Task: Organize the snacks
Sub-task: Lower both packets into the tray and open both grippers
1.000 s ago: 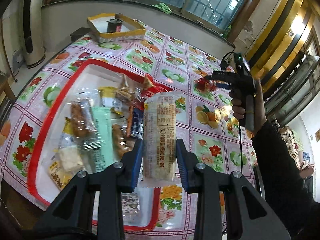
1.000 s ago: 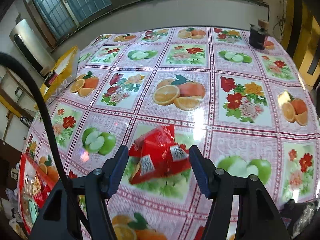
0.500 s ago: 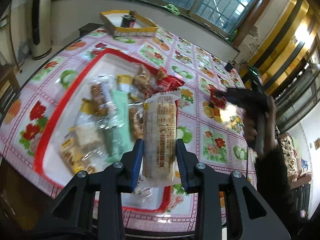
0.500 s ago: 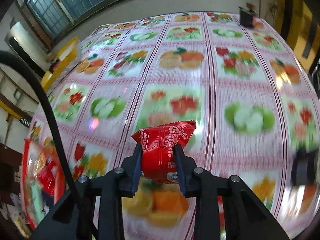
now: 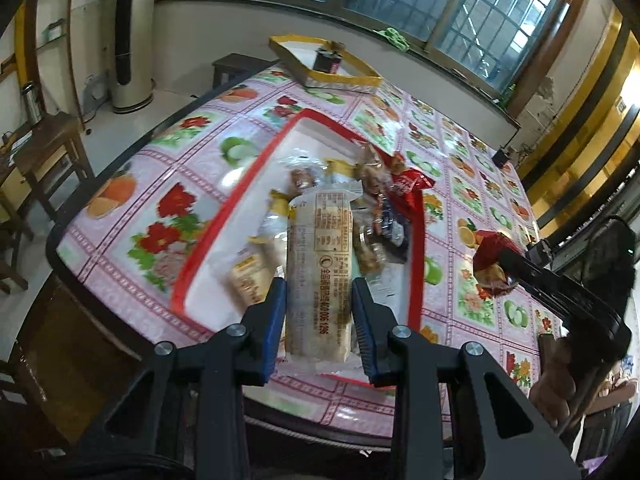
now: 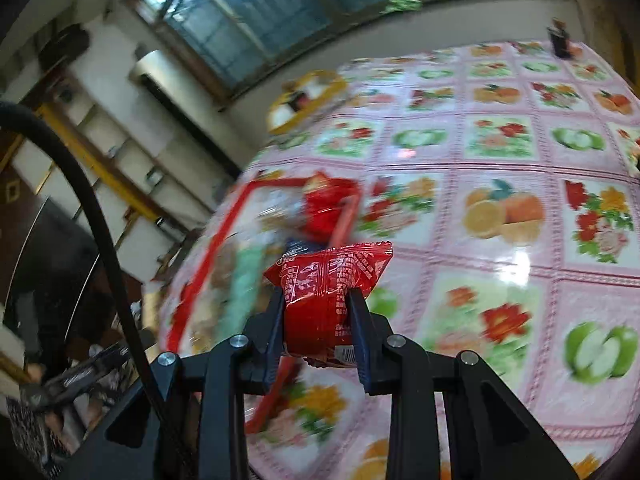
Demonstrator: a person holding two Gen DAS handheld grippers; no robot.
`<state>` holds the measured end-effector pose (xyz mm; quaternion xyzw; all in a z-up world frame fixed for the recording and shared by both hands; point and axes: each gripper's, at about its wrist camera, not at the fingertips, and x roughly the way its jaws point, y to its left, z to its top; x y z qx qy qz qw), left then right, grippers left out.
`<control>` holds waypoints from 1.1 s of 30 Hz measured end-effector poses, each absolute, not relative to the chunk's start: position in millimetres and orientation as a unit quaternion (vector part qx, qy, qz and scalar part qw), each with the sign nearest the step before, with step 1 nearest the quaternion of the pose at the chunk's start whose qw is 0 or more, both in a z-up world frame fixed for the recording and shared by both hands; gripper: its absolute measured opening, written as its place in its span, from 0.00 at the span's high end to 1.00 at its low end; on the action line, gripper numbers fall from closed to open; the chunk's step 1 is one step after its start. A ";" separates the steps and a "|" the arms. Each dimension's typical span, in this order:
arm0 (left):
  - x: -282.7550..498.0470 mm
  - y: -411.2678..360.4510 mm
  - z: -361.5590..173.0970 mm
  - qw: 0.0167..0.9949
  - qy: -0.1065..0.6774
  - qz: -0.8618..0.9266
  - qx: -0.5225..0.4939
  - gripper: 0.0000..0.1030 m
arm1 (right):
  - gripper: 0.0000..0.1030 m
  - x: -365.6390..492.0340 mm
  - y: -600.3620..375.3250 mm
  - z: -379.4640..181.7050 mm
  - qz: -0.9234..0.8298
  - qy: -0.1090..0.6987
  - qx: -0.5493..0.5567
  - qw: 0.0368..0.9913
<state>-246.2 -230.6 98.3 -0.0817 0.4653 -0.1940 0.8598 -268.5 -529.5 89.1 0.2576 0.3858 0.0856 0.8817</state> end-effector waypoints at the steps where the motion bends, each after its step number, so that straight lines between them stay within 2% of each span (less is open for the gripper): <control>1: -245.9 -229.2 97.4 0.859 0.466 -0.193 -0.083 0.67 | 0.71 -269.2 -521.3 88.3 0.095 0.386 0.262 0.879; 14: -207.1 -213.2 89.9 0.855 0.474 -0.187 -0.098 0.67 | 0.71 -241.0 -463.1 66.7 0.113 0.417 0.223 0.874; 22: -132.4 -250.4 95.7 0.847 0.474 -0.232 -0.071 0.67 | 0.71 -220.7 -451.1 60.0 0.108 0.425 0.192 0.878; 33: -42.9 -299.5 54.3 0.810 0.538 -0.232 -0.019 0.66 | 0.71 -225.1 -445.2 50.8 0.113 0.434 0.170 0.878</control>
